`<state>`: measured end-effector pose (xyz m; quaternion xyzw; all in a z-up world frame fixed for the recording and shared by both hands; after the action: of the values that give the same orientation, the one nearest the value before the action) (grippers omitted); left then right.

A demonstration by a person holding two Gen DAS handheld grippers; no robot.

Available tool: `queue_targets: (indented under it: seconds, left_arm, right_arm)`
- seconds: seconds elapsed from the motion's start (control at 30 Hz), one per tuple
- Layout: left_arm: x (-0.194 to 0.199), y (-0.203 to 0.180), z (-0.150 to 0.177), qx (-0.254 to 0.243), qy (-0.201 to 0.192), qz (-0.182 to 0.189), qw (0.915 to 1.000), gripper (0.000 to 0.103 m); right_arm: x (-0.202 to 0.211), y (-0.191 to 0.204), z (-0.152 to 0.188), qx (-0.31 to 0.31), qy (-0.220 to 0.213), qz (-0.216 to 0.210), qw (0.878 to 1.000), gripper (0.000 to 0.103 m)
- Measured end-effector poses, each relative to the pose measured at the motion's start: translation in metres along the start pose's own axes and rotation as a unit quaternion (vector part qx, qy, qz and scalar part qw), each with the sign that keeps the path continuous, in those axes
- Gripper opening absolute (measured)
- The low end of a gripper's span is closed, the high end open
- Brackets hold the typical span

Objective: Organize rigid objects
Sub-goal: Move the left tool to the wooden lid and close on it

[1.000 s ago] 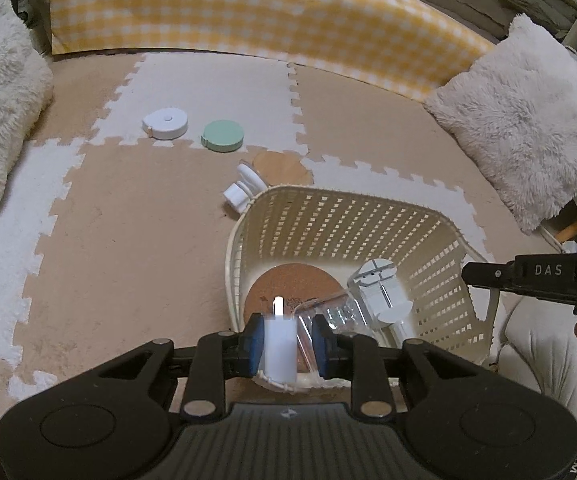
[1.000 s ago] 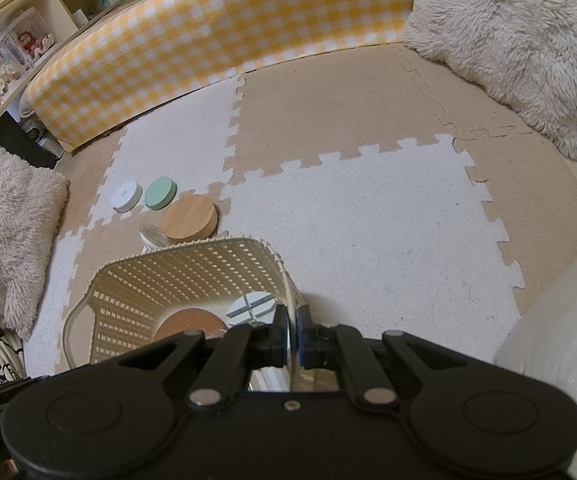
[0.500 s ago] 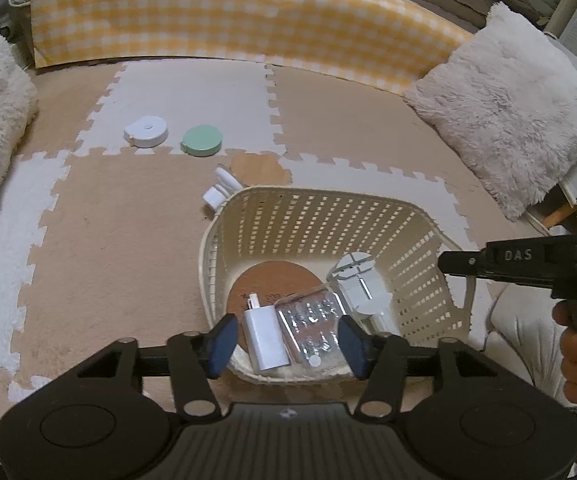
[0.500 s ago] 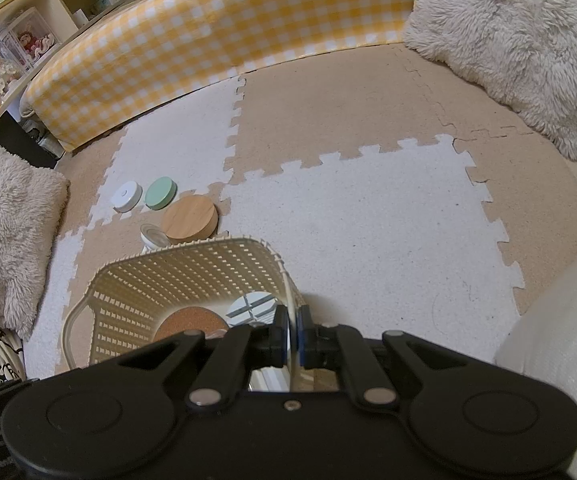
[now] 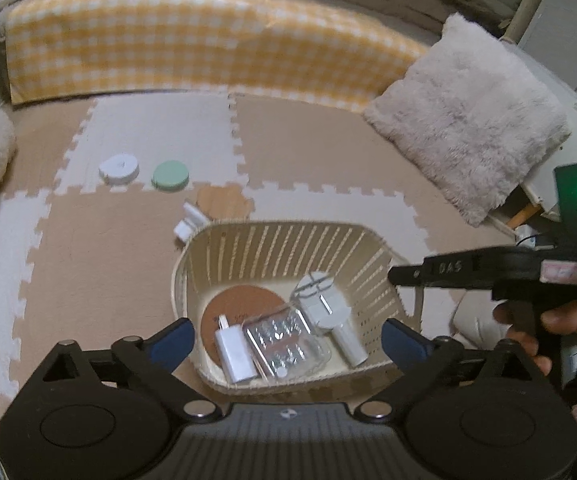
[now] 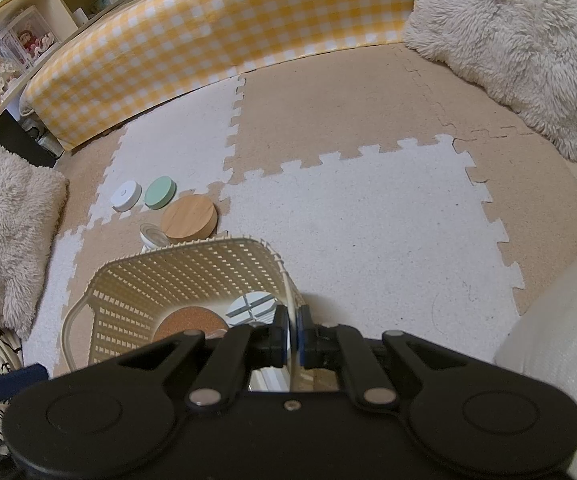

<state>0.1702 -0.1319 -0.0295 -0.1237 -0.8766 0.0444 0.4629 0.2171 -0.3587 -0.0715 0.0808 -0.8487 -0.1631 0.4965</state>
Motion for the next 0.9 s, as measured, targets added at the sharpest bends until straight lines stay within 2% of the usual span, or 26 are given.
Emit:
queue_targets:
  seconds: [0.13, 0.4, 0.6, 0.73, 0.9]
  left_arm:
    - [0.007, 0.002, -0.01, -0.007, -0.022, 0.015, 0.9996, 0.103]
    - [0.0, 0.022, -0.045, -0.009, -0.064, -0.002, 0.9979, 0.103]
    - [-0.03, 0.031, -0.077, -0.045, -0.099, -0.052, 0.9928, 0.103]
    - [-0.059, 0.033, -0.096, -0.062, -0.088, -0.045, 0.9932, 0.103]
    - [-0.104, 0.031, -0.109, -0.095, -0.046, -0.047, 0.9933, 0.103]
  right_arm:
    - [0.0, 0.0, 0.0, 0.001, 0.0, 0.001, 1.0, 0.005]
    - [0.0, 0.0, 0.0, 0.001, 0.0, 0.0, 1.0, 0.005]
    - [0.001, 0.0, 0.0, 0.0, 0.001, 0.0, 1.0, 0.005]
    - [0.001, -0.001, 0.001, 0.0, 0.0, 0.0, 1.0, 0.005]
    - [0.002, 0.0, 0.0, 0.002, 0.001, 0.0, 1.0, 0.005]
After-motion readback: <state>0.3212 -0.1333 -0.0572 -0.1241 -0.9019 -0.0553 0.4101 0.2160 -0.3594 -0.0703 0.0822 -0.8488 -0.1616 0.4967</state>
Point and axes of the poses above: each gripper's, at about its wrist camera, not at the fingertips, and x roughly against the way its jaws point, y to its left, z to its underside, the point moved 1 cm from there along -x, roughly the way its jaws point, and after that the axes turned 5 degrees about -z, right-handed, at the moved point
